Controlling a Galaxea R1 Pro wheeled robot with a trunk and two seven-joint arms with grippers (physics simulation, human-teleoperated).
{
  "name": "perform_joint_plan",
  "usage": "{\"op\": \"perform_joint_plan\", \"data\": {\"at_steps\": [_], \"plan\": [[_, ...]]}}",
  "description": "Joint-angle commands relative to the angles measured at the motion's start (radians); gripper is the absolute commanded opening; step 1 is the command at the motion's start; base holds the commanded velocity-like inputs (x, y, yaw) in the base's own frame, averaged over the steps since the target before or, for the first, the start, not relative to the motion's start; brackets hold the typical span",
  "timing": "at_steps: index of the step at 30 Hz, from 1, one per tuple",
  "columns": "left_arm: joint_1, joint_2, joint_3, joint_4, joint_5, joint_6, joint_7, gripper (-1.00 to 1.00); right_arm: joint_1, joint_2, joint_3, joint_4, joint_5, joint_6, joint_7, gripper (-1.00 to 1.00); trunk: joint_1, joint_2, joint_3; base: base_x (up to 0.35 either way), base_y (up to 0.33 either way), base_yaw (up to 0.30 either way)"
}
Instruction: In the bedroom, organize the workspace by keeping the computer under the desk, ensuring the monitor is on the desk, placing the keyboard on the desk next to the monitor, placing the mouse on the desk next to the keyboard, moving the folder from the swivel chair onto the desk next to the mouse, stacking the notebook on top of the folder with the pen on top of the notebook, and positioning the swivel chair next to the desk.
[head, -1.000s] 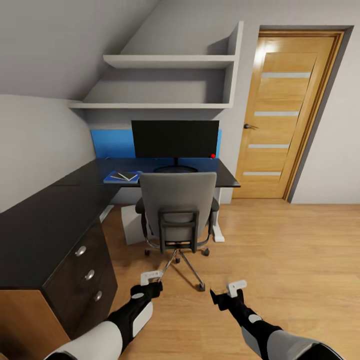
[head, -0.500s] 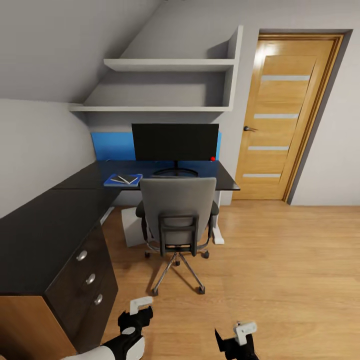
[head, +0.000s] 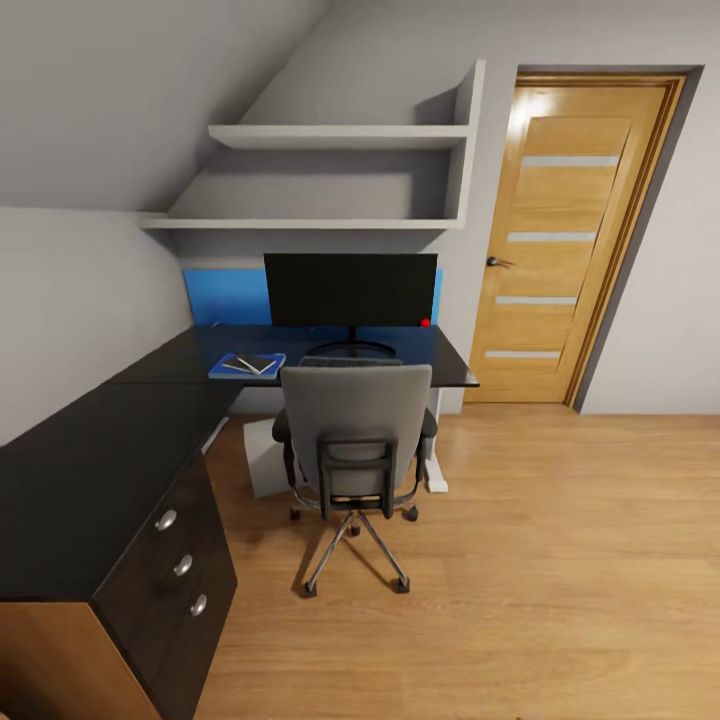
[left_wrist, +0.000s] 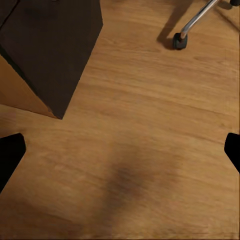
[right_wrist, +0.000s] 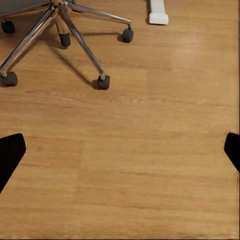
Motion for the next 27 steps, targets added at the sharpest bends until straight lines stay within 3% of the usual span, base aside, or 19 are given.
{"op": "perform_joint_plan", "data": {"at_steps": [1,2,3,6,7,10,11,12,14,15,22,27], "plan": [[0.031,0.011,-0.012,0.0,0.002,-0.012,0.006,1.0,0.012,-0.002,0.009,0.002,-0.004,-0.004,-0.012,1.0,-0.004,0.007,0.002,0.0,0.0,0.0],[0.045,0.018,-0.012,0.0,0.001,-0.016,0.006,1.0,0.017,-0.003,0.01,0.002,-0.004,-0.004,-0.014,1.0,-0.008,0.014,0.006,0.0,0.0,0.0],[0.092,0.053,-0.012,0.0,0.001,-0.025,0.006,1.0,0.03,-0.003,0.011,0.001,-0.005,0.009,-0.018,1.0,-0.012,0.021,0.009,0.0,0.0,0.0],[0.118,0.08,-0.012,0.0,0.002,-0.028,0.006,1.0,0.035,-0.003,0.012,0.0,-0.005,0.021,-0.02,1.0,-0.023,0.042,0.018,0.0,0.0,0.0],[0.15,0.096,-0.012,0.0,0.003,-0.033,0.006,1.0,0.037,-0.003,0.011,0.0,-0.005,0.028,-0.02,1.0,-0.027,0.049,0.021,0.0,0.0,0.0],[0.18,0.102,-0.012,0.0,0.004,-0.036,0.006,1.0,0.038,-0.003,0.011,0.0,-0.005,0.03,-0.021,1.0,-0.039,0.07,0.031,0.0,0.0,0.0],[0.224,0.109,-0.011,0.0,0.004,-0.048,0.005,1.0,0.038,-0.003,0.011,0.0,-0.005,0.031,-0.021,1.0,-0.042,0.077,0.034,0.0,0.0,0.0],[0.233,0.112,-0.011,0.0,0.004,-0.055,0.004,1.0,0.038,-0.003,0.011,0.0,-0.005,0.031,-0.021,1.0,-0.046,0.084,0.037,0.0,0.0,0.0],[0.258,0.119,-0.011,0.0,0.004,-0.096,0.002,1.0,0.038,-0.003,0.011,0.0,-0.005,0.031,-0.022,1.0,-0.054,0.098,0.043,0.0,0.0,0.0],[0.282,0.123,-0.011,0.0,0.003,-0.157,0.001,1.0,0.038,-0.003,0.011,0.0,-0.005,0.031,-0.022,1.0,-0.058,0.105,0.046,0.0,0.0,0.0],[0.32,0.126,-0.012,0.0,0.003,-0.239,0.0,1.0,0.038,-0.003,0.011,0.0,-0.005,0.032,-0.022,1.0,-0.085,0.154,0.068,0.0,0.0,0.0],[0.325,0.125,-0.012,0.0,0.002,-0.248,0.0,1.0,0.038,-0.003,0.011,0.0,-0.005,0.032,-0.022,1.0,-0.092,0.168,0.074,0.0,0.0,0.0]]}}
